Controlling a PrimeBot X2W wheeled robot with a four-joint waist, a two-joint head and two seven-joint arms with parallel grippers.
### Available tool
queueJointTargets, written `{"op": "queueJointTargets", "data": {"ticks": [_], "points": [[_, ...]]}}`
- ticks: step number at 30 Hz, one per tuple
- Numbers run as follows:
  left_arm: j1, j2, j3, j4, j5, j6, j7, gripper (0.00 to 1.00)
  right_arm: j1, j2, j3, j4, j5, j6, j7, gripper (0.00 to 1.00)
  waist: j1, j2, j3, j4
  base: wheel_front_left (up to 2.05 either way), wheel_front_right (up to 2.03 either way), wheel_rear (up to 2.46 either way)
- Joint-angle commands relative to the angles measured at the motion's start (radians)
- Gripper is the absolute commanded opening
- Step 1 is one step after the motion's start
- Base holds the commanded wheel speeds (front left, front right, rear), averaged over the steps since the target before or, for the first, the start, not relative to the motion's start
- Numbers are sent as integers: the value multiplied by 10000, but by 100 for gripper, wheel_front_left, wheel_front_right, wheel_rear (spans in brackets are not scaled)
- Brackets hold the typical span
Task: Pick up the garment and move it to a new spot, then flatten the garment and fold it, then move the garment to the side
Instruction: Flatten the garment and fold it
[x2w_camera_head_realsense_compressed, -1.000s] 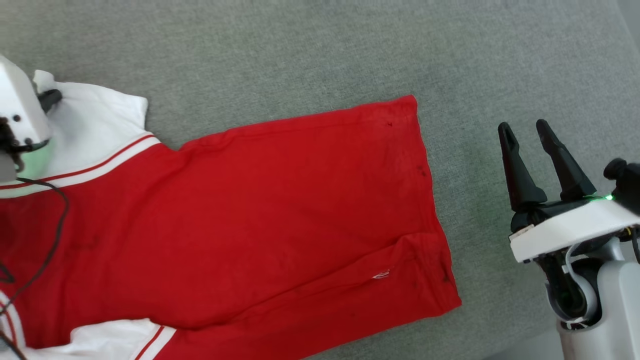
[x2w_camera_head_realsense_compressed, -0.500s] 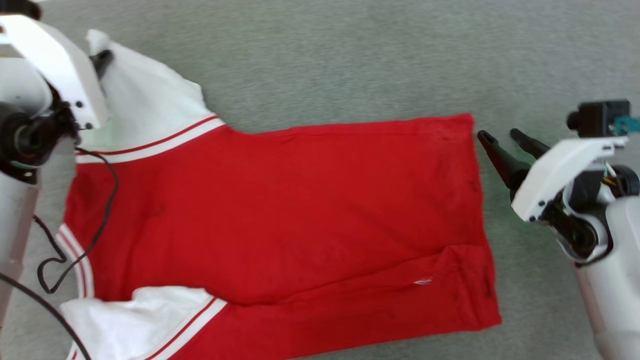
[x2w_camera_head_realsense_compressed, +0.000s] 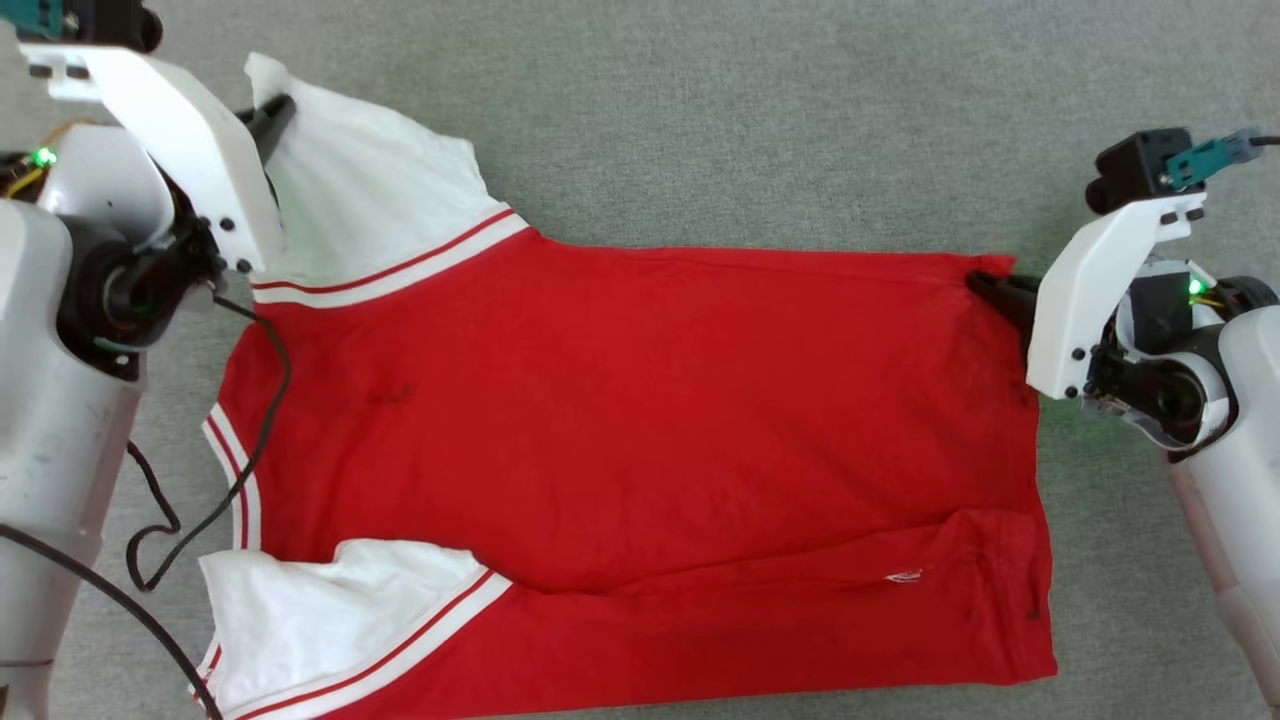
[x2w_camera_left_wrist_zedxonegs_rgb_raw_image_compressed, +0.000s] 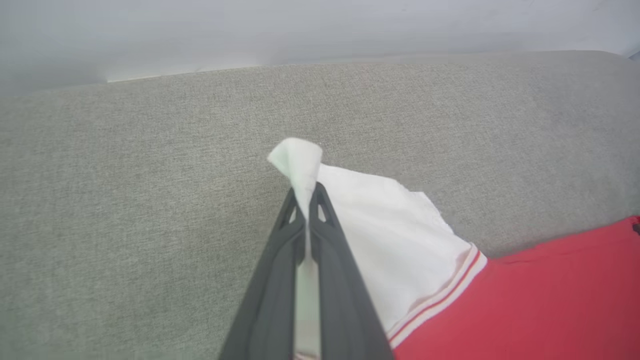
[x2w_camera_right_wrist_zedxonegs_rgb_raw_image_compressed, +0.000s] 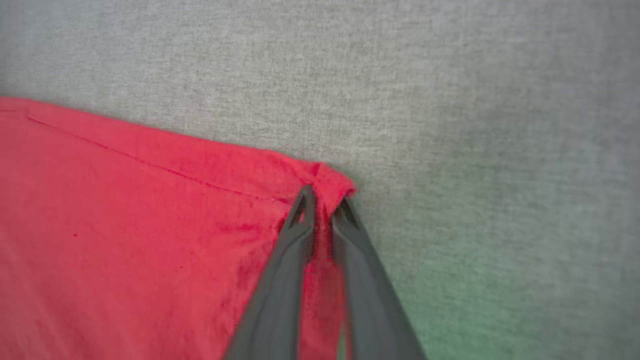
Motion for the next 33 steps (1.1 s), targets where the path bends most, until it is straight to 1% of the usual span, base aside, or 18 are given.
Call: {"op": "queueJointTargets", "data": {"ticks": [1, 7, 11, 15, 17, 23, 27, 28, 31, 33], "points": [[124, -16, 22, 23, -57, -36, -109, 0, 382, 98, 279, 282, -11, 2, 175, 0, 0, 0, -100, 33, 0, 0, 0], [592, -8, 251, 22, -339, -180, -508, 0, -95, -361, -183, -188, -155, 0, -850, 0, 0, 0, -712, 129, 0, 0, 0], [1256, -31, 484, -188, -750, -262, -768, 0, 485, -403, -505, -578, -205, -1, -1373, 0, 0, 0, -1357, 229, 0, 0, 0], [2441, 70, 698, -622, -988, -178, -1226, 0, 1408, -286, -803, -1045, -169, -1, -1692, 0, 0, 0, -2086, 284, 0, 0, 0], [3268, 140, 813, -977, -1077, -63, -1486, 0, 2025, -163, -960, -1265, -100, 0, -1802, 0, 0, 0, -2446, 314, 0, 0, 0], [5808, 176, 1217, -2151, -1579, 546, -2058, 0, 3820, 145, -1451, -1825, -152, 0, -1859, 0, 0, 0, -3100, 458, 0, 0, 0], [7239, 72, 1395, -2735, -1973, 943, -2220, 0, 4700, 352, -1689, -2049, -298, 0, -1891, 0, 0, 0, -3250, 462, 0, 0, 0], [7549, 50, 1489, -2820, -2057, 1049, -2304, 0, 4911, 513, -1737, -2071, -255, 0, -1892, 0, 0, 0, -3282, 444, 0, 0, 0], [8590, -15, 1593, -3003, -2265, 1334, -2437, 0, 5404, 726, -1837, -2137, -398, 0, -2019, 0, 0, 0, -3363, 384, 0, 0, 0], [9060, -126, 1530, -3064, -2357, 1424, -2484, 0, 5659, 891, -1939, -2088, -469, 0, -2108, 0, 0, 0, -3385, 379, 0, 0, 0]]}}
